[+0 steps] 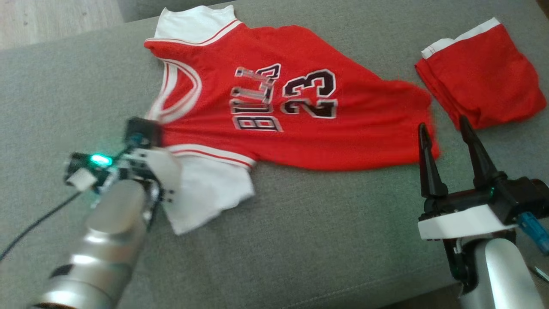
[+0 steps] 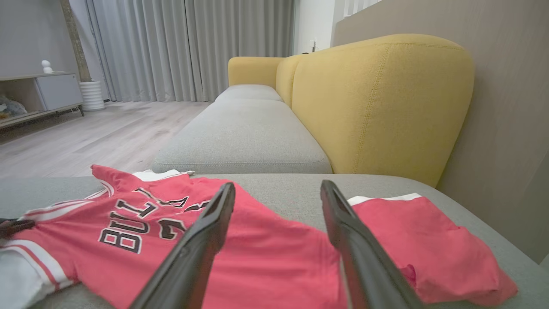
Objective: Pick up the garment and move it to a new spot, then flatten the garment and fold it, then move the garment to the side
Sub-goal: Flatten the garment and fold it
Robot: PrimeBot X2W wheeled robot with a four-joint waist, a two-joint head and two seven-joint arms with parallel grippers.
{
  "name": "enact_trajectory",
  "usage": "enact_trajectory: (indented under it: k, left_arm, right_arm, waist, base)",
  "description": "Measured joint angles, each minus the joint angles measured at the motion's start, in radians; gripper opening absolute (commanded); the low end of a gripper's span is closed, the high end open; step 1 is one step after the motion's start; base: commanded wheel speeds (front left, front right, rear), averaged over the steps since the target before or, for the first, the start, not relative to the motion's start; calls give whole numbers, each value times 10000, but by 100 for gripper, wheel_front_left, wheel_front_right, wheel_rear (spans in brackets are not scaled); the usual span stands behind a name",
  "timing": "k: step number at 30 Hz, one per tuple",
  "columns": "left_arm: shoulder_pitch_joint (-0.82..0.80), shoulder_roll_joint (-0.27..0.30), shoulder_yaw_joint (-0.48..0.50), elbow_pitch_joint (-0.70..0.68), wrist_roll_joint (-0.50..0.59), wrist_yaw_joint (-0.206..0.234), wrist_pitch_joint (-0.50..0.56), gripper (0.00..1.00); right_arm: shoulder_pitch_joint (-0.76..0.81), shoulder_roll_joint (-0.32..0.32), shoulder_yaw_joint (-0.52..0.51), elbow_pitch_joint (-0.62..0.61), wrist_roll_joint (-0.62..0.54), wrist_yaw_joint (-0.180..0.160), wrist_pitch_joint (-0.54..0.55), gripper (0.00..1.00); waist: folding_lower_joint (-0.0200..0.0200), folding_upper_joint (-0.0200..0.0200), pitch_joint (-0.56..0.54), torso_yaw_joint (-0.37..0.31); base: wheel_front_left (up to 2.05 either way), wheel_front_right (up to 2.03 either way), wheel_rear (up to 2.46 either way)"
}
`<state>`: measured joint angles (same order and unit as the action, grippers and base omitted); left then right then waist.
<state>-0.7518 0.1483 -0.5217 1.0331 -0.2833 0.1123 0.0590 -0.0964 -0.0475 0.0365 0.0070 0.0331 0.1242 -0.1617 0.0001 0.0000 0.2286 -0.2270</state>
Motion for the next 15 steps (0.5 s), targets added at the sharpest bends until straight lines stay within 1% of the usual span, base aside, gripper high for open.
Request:
enact_trajectory:
  k: [3,5,11,15]
  left_arm:
    - [-198,408,213,238,-130,132,-399,0]
    - [-328,577,384,313,-182,226,-679,0]
    - [-717,663,606,642,-370,322,-1235,0]
    - [-723,755,702,966,-516,510,-1457,0]
  right_arm:
    - [0,0,2,0,6,0,2,100]
    - [0,0,6,2,6,0,2,100]
    - [0,0,77,0,-8,0,4,100]
    - [1,0,150,4,-88,0,36,100]
  waist:
    - [0,0,6,63]
    - [0,0,14,115]
    - [0,0,23,293]
    - [0,0,-2,469]
  base:
    - [0,0,0]
    - [0,0,0]
    - [0,0,0]
    - [0,0,0]
